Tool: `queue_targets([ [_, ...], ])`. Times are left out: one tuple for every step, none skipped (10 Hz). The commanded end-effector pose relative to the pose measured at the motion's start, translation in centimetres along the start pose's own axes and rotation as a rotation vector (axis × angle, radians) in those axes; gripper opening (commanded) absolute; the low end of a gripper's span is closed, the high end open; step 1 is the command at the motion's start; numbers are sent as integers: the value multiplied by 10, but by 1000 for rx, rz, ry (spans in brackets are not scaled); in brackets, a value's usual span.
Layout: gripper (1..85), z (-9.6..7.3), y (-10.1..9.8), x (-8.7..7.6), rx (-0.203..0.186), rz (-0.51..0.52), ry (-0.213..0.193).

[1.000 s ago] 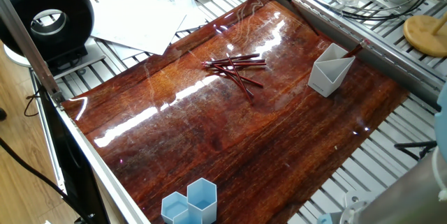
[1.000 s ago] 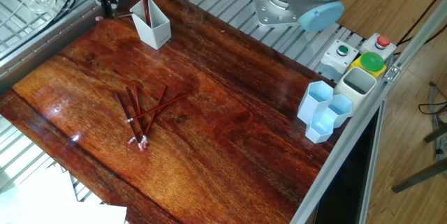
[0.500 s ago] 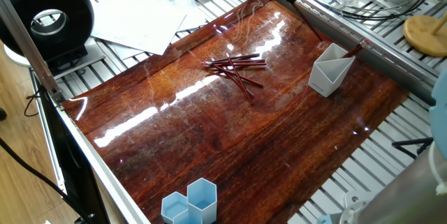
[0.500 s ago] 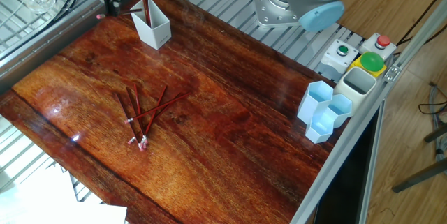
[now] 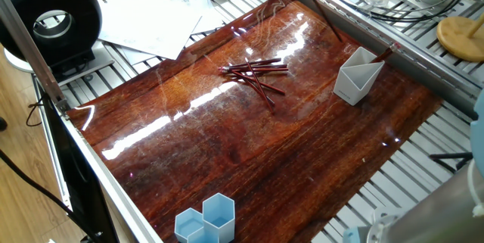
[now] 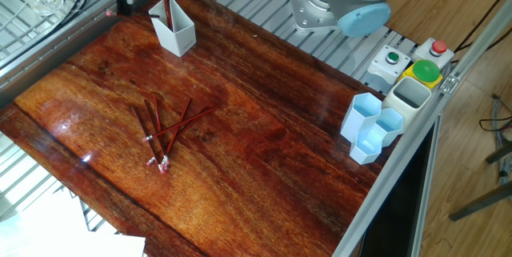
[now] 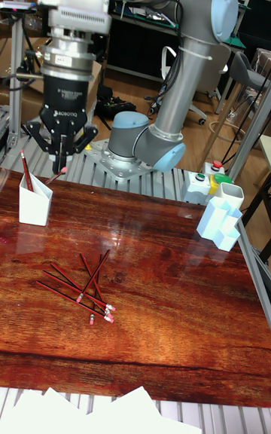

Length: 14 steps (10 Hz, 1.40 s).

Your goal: Put the pen into the pen holder

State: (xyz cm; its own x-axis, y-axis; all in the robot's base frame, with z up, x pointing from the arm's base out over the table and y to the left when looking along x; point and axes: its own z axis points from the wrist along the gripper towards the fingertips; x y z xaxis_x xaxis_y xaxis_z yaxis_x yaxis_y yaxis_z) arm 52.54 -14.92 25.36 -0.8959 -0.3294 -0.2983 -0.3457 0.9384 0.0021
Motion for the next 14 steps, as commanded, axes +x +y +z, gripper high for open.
queue_targets([
  [10, -5, -7, 4, -38, -50, -89],
  [10, 0, -11, 10, -38, -57, -91],
  [10, 2, -15, 16, -38, -66, -92],
  [10, 2, -11, 22, -61, -53, -71],
  [10, 2, -15, 27, -43, -51, -37],
  [10, 2, -18, 37, -31, -21, 2],
  [10, 2, -23, 45, -15, 24, 35],
  [10, 2, -22, 43, -17, 48, 26],
  [10, 2, -12, 41, -54, 68, 19],
  [10, 1, -4, 42, -87, 80, 24],
  [10, 1, -3, 42, -88, 80, 25],
  [10, 1, -6, 52, -75, 75, 62],
  [10, -1, -9, 51, -64, 55, 45],
  [10, -8, -10, 66, -50, 38, 25],
])
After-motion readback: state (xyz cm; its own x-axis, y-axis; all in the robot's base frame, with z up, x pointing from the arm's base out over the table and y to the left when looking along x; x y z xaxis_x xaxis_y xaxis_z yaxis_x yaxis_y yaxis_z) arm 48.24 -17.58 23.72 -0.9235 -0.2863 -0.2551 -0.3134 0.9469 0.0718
